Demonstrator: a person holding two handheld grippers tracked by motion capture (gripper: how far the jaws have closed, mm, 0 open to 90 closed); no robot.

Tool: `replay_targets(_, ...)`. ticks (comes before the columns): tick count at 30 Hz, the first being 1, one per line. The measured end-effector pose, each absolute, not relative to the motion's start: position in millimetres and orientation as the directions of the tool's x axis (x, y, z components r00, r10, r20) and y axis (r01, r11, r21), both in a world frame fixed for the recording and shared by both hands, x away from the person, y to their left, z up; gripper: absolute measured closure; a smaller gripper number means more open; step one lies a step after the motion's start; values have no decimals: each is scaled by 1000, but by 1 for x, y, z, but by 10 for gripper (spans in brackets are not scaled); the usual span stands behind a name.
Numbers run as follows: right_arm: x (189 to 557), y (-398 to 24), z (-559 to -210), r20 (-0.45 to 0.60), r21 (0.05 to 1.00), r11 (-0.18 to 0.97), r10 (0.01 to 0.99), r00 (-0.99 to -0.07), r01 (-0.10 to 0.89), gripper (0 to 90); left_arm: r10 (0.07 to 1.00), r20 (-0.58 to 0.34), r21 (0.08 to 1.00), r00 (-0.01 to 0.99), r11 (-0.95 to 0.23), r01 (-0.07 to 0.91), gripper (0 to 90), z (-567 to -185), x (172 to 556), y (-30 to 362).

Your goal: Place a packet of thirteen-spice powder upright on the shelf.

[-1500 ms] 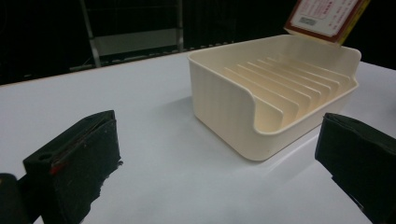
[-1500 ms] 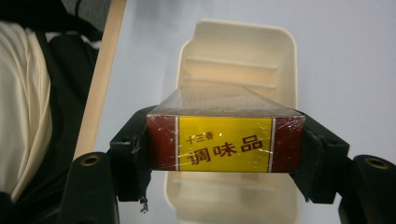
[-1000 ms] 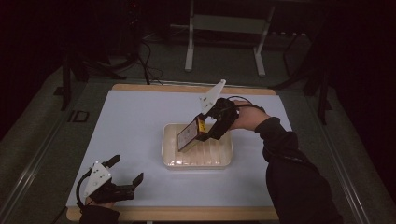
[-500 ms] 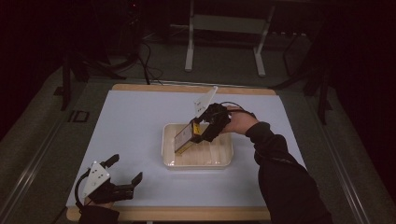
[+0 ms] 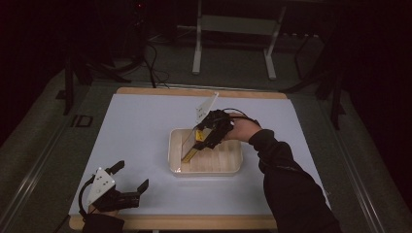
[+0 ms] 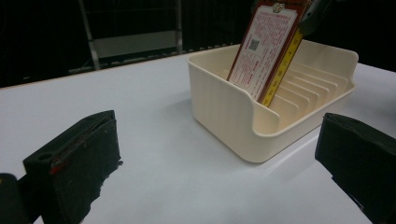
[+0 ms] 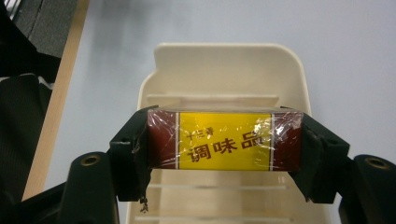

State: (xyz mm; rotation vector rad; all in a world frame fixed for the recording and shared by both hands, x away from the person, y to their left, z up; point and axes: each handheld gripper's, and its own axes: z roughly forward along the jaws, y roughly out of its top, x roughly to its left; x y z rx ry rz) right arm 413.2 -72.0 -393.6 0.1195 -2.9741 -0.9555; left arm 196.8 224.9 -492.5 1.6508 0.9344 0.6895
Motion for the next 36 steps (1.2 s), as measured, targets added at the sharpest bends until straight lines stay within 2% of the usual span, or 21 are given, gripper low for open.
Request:
replay_targets(17,409,-44,-415,-28,589,804,-73,-997,-75,320,848,-18,964,530,-125,233,1,-492,196,225)
replay_targets(24,413,-45,-423,-1,618,785,-56,-998,-44,320,847,-18,964,531,-125,233,1,-492,196,225)
replay_targets(36,411,-41,-432,-4,602,797,-63,-998,-53,318,845,-18,964,534,-127,234,1,-492,196,225)
